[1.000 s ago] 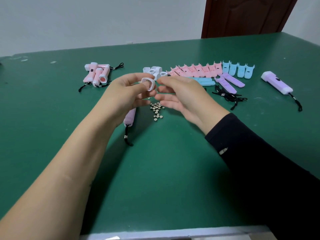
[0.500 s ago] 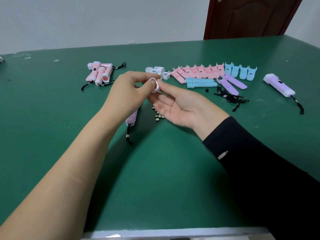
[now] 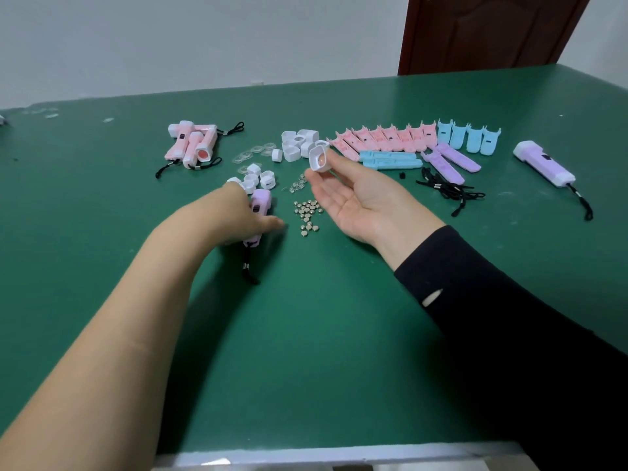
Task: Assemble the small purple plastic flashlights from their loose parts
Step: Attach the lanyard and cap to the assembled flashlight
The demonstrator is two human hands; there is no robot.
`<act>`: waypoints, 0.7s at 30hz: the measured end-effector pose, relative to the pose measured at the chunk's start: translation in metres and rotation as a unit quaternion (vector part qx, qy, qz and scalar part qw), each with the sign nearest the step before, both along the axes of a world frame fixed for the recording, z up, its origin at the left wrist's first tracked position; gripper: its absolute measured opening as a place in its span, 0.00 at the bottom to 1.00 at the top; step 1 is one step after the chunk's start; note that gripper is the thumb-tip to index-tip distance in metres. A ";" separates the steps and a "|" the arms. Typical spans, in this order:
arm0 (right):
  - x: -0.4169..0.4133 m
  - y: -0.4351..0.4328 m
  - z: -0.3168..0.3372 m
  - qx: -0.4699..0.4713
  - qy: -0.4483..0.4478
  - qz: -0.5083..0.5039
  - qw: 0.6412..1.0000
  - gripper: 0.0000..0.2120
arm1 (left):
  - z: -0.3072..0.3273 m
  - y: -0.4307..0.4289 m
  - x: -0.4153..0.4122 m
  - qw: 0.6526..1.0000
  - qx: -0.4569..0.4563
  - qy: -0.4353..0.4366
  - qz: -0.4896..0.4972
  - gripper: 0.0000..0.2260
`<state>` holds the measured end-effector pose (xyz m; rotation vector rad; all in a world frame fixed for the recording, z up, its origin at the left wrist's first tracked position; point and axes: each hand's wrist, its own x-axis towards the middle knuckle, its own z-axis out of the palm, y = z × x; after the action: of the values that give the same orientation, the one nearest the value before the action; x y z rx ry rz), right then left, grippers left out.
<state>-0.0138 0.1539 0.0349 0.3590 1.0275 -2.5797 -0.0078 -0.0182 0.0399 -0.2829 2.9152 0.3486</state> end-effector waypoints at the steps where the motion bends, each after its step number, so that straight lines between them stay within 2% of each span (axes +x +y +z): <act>1: 0.000 0.000 0.000 0.004 0.003 0.002 1.000 0.05 | 0.000 0.000 0.000 1.000 -0.009 0.003 -0.003 0.23; 8: -0.001 0.001 -0.004 0.024 0.014 0.003 1.000 0.05 | 0.008 -0.006 -0.001 0.999 -0.002 0.019 -0.028 0.15; 10: -0.003 0.002 -0.005 0.039 0.018 -0.002 0.999 0.05 | 0.009 -0.006 -0.001 0.997 0.052 0.040 -0.033 0.14; 14: -0.008 0.006 -0.008 0.076 0.028 -0.014 0.997 0.05 | 0.009 -0.002 0.001 0.966 0.248 0.059 -0.038 0.05; 21: -0.014 0.011 -0.009 0.109 0.049 -0.027 0.992 0.04 | 0.012 0.005 0.007 0.920 0.381 0.034 -0.081 0.10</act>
<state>-0.0280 0.1645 0.0256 0.3212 1.3593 -2.5599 -0.0009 -0.0129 0.0521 0.0945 2.5757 1.4155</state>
